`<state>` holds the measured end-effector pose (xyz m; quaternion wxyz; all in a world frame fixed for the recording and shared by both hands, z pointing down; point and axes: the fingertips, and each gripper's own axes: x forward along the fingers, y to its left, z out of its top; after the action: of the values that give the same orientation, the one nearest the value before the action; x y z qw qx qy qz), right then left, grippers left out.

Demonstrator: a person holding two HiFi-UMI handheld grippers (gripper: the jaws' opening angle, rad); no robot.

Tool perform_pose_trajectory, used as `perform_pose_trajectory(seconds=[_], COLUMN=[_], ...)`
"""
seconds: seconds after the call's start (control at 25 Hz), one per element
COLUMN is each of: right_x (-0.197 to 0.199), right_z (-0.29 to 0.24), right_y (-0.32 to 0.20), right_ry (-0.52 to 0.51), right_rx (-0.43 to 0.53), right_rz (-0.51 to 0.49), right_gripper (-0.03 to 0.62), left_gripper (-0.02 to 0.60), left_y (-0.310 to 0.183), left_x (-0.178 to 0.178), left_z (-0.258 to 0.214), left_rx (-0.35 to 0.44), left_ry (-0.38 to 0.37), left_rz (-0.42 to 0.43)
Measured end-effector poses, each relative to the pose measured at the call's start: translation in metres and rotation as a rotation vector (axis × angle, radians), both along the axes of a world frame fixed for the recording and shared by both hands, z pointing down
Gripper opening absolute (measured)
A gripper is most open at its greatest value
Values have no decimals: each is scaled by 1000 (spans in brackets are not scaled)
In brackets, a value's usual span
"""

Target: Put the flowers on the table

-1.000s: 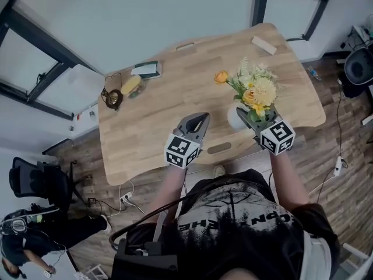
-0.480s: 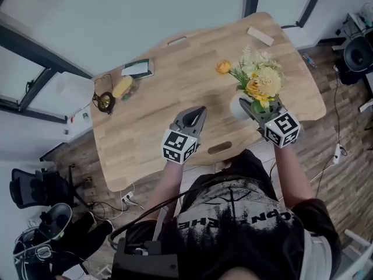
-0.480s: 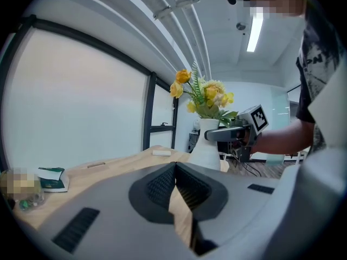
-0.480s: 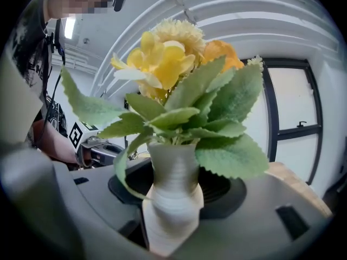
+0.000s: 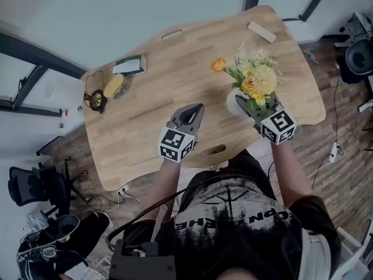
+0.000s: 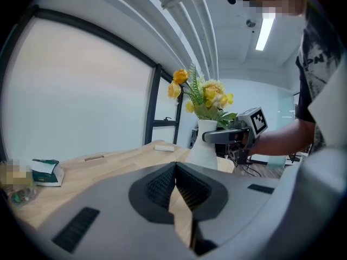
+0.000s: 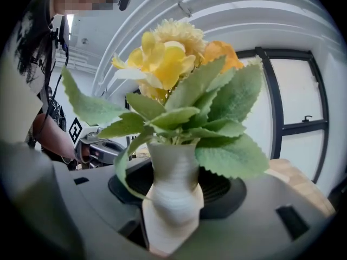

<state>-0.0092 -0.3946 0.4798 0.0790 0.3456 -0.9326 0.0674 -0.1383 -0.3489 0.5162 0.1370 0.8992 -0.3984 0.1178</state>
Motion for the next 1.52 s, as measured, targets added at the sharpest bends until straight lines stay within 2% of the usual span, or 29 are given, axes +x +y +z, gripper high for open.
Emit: perform_pose_trajectory(seconds=[0.56,1.0,1.36,1.52], right_x=[-8,-33,-47,-51], right_z=[47,82,93,90], right_y=[-72,-113,-122,-121], right_ry=[13,32,48,17], right_rx=[17,11,26,30], right_rz=[-118,-179,-198,-214], right_gripper=[255,253,255,253], left_gripper=[14,14,14,14], left_y=[-62,-81,-86,-86], left_x=[33,34,28,30], left_z=[29,62,75,75], left_rx=[-73,-148,-176,-177], left_ry=[32,22,17,8], left_rz=[-47,-82,-87,-82])
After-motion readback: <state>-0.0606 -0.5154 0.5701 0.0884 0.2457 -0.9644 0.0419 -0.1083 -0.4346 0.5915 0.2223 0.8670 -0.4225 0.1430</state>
